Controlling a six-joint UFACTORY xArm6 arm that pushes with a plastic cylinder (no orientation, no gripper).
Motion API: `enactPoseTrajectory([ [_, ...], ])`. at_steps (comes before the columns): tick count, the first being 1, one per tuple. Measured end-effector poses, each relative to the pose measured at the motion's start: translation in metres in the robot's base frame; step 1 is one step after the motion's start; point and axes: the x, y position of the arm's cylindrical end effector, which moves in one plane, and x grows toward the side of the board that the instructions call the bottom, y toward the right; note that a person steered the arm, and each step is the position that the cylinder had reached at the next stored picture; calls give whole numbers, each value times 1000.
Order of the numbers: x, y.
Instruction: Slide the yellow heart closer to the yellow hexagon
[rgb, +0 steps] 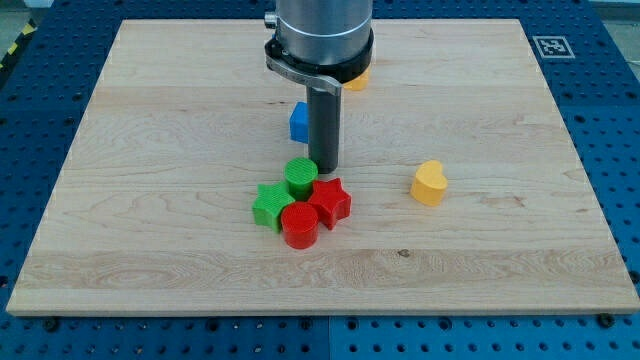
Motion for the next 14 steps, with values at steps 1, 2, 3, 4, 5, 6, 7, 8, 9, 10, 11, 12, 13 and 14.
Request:
enactPoseTrajectory([
  [1, 7, -5],
  [2, 3, -3],
  [3, -20, 35],
  [4, -25, 69],
  [5, -25, 69],
  [6, -25, 69],
  [7, -46, 97],
  [8, -48, 155],
  [9, 22, 157],
  [10, 42, 152],
  [11, 40, 137],
  [12, 23, 122],
  [13, 13, 122],
  [14, 20, 152],
])
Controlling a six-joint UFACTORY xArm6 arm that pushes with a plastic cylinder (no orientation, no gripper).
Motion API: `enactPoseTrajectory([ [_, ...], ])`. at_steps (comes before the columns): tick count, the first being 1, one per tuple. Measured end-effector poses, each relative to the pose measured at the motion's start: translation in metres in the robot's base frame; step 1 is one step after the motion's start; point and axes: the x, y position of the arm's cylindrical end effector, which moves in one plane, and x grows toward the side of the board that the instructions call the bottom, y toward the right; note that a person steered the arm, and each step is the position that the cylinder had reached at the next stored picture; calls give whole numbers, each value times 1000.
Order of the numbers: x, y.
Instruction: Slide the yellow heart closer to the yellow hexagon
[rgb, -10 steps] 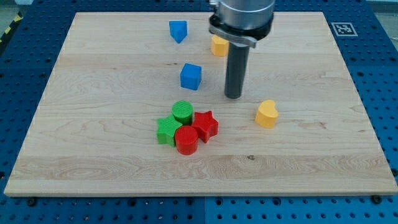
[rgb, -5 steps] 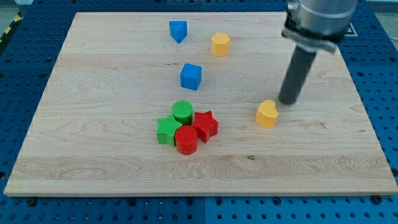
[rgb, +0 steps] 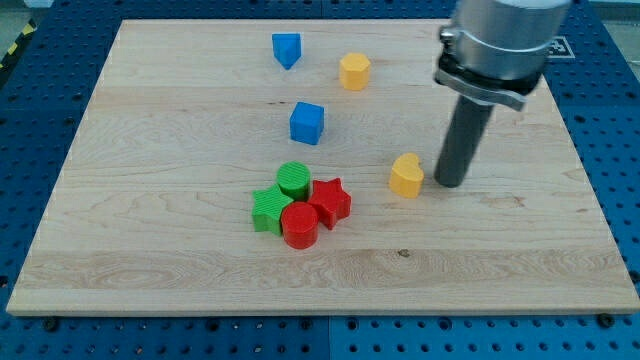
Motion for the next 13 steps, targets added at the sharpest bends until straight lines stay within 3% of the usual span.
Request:
enactPoseTrajectory([
  [1, 29, 6],
  [3, 33, -45],
  [7, -10, -59],
  [12, -108, -127],
  [13, -91, -126],
])
